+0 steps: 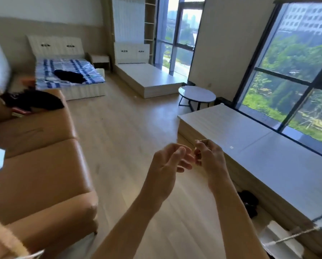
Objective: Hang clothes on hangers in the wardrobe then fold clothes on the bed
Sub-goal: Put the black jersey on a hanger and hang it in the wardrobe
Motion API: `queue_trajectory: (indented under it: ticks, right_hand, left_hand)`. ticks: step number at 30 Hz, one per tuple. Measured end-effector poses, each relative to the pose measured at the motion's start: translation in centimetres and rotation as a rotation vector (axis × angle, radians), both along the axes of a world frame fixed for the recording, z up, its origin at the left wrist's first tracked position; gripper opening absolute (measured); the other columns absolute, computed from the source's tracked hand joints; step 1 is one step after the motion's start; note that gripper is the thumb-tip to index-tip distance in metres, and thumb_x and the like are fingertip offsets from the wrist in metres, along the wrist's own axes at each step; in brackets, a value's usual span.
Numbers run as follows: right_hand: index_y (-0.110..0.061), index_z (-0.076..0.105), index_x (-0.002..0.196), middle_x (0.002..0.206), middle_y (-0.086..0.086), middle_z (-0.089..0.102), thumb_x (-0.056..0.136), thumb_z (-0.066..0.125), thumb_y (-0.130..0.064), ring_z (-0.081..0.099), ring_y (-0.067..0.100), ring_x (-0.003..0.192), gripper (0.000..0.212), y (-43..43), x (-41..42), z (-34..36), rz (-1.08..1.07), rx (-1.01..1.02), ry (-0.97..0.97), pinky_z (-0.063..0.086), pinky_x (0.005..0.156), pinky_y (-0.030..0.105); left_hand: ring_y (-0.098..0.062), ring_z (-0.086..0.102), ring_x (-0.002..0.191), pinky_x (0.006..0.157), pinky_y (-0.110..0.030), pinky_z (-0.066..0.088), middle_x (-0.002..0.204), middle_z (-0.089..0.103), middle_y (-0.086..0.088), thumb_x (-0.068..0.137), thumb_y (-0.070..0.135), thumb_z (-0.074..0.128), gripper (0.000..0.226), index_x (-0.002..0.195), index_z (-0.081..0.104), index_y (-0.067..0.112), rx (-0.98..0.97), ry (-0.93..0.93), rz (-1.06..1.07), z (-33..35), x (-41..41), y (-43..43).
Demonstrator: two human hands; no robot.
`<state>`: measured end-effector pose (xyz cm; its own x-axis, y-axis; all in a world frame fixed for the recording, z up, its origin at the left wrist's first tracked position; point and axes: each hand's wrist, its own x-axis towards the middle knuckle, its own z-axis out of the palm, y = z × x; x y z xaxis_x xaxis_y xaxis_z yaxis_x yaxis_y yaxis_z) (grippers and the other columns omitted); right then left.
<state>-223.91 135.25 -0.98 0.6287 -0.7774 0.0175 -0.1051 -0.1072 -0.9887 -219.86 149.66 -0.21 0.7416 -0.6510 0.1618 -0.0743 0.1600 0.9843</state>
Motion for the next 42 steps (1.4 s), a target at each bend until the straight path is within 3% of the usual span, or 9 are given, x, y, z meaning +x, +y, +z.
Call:
queue_trajectory:
  ticks: [4, 10, 14, 19, 22, 28, 31, 36, 42]
  right_hand:
    - [-0.002, 0.064, 0.097, 0.072, 0.005, 0.060, 0.099, 0.056, -0.021, 0.057, 0.019, 0.067, 0.021, -3.5, 8.3, -1.1, 0.168, 0.016, -0.008, 0.049, 0.068, 0.036]
    - [-0.005, 0.065, 0.090, 0.073, 0.011, 0.060, 0.098, 0.058, -0.023, 0.057, 0.027, 0.071, 0.022, -8.0, 22.3, -3.8, 0.371, 0.021, 0.014, 0.049, 0.068, 0.041]
    - [0.001, 0.065, 0.092, 0.079, 0.017, 0.061, 0.099, 0.057, -0.017, 0.059, 0.030, 0.074, 0.021, -11.2, 31.3, -4.1, 0.435, 0.023, 0.032, 0.051, 0.074, 0.044]
    - [0.003, 0.063, 0.091, 0.077, 0.019, 0.061, 0.098, 0.057, -0.015, 0.058, 0.031, 0.072, 0.021, -16.3, 42.3, -2.9, 0.485, 0.023, 0.010, 0.052, 0.077, 0.050]
    - [0.001, 0.063, 0.086, 0.071, 0.014, 0.059, 0.097, 0.059, -0.016, 0.056, 0.027, 0.067, 0.021, -18.4, 48.7, -2.6, 0.514, 0.045, 0.000, 0.051, 0.071, 0.045]
    - [0.001, 0.064, 0.088, 0.065, 0.005, 0.057, 0.096, 0.060, -0.016, 0.054, 0.013, 0.056, 0.019, -21.8, 62.1, -4.3, 0.643, 0.048, 0.006, 0.045, 0.055, 0.026]
    - [-0.002, 0.065, 0.087, 0.064, 0.004, 0.059, 0.095, 0.061, -0.018, 0.055, 0.015, 0.057, 0.018, -24.0, 69.0, -5.0, 0.715, 0.045, 0.018, 0.045, 0.055, 0.027]
    - [-0.010, 0.064, 0.083, 0.065, 0.002, 0.059, 0.095, 0.062, -0.020, 0.055, 0.015, 0.056, 0.015, -27.2, 80.8, -2.6, 0.858, 0.010, 0.014, 0.044, 0.054, 0.027]
    - [-0.003, 0.066, 0.091, 0.066, 0.002, 0.058, 0.095, 0.061, -0.020, 0.055, 0.014, 0.057, 0.018, -26.8, 92.7, -1.3, 1.006, -0.005, 0.012, 0.045, 0.058, 0.029]
  left_hand:
    - [-0.016, 0.072, 0.080, 0.074, -0.023, 0.054, 0.089, 0.075, -0.003, 0.107, 0.022, 0.042, 0.027, 0.096, 0.067, 0.017, 0.022, 0.011, 0.144, -0.6, 5.8, -2.9]
    - [-0.018, 0.072, 0.085, 0.082, -0.031, 0.055, 0.092, 0.075, -0.002, 0.107, 0.026, 0.043, 0.026, 0.098, 0.066, 0.018, 0.032, 0.016, 0.317, -2.2, 16.6, -7.7]
    - [-0.021, 0.072, 0.087, 0.087, -0.041, 0.054, 0.094, 0.075, -0.006, 0.106, 0.023, 0.043, 0.026, 0.102, 0.066, 0.011, -0.009, 0.047, 0.411, -2.5, 25.1, -11.2]
    - [-0.020, 0.072, 0.087, 0.086, -0.036, 0.055, 0.094, 0.075, -0.004, 0.106, 0.025, 0.044, 0.026, 0.103, 0.066, 0.012, -0.001, 0.034, 0.461, -1.2, 35.0, -15.8]
    - [-0.020, 0.072, 0.086, 0.084, -0.033, 0.055, 0.092, 0.075, -0.003, 0.106, 0.024, 0.044, 0.026, 0.101, 0.067, 0.014, 0.016, 0.025, 0.503, -1.0, 40.4, -18.0]
    - [-0.019, 0.072, 0.083, 0.087, -0.042, 0.056, 0.089, 0.075, -0.002, 0.105, 0.032, 0.044, 0.030, 0.098, 0.067, 0.015, 0.050, 0.007, 0.665, -2.7, 52.4, -22.3]
    - [-0.021, 0.072, 0.083, 0.082, -0.039, 0.055, 0.088, 0.075, -0.003, 0.093, 0.040, 0.042, 0.036, 0.097, 0.067, 0.015, 0.034, 0.013, 0.766, -3.0, 58.7, -24.8]
    - [-0.022, 0.072, 0.084, 0.082, -0.040, 0.055, 0.088, 0.075, -0.002, 0.093, 0.042, 0.042, 0.037, 0.098, 0.067, 0.014, 0.009, -0.007, 0.916, -1.3, 69.2, -28.3]
    - [-0.023, 0.072, 0.086, 0.085, -0.042, 0.056, 0.090, 0.074, -0.005, 0.107, 0.024, 0.039, 0.032, 0.102, 0.067, 0.008, 0.013, 0.011, 1.063, -0.5, 79.3, -29.0]
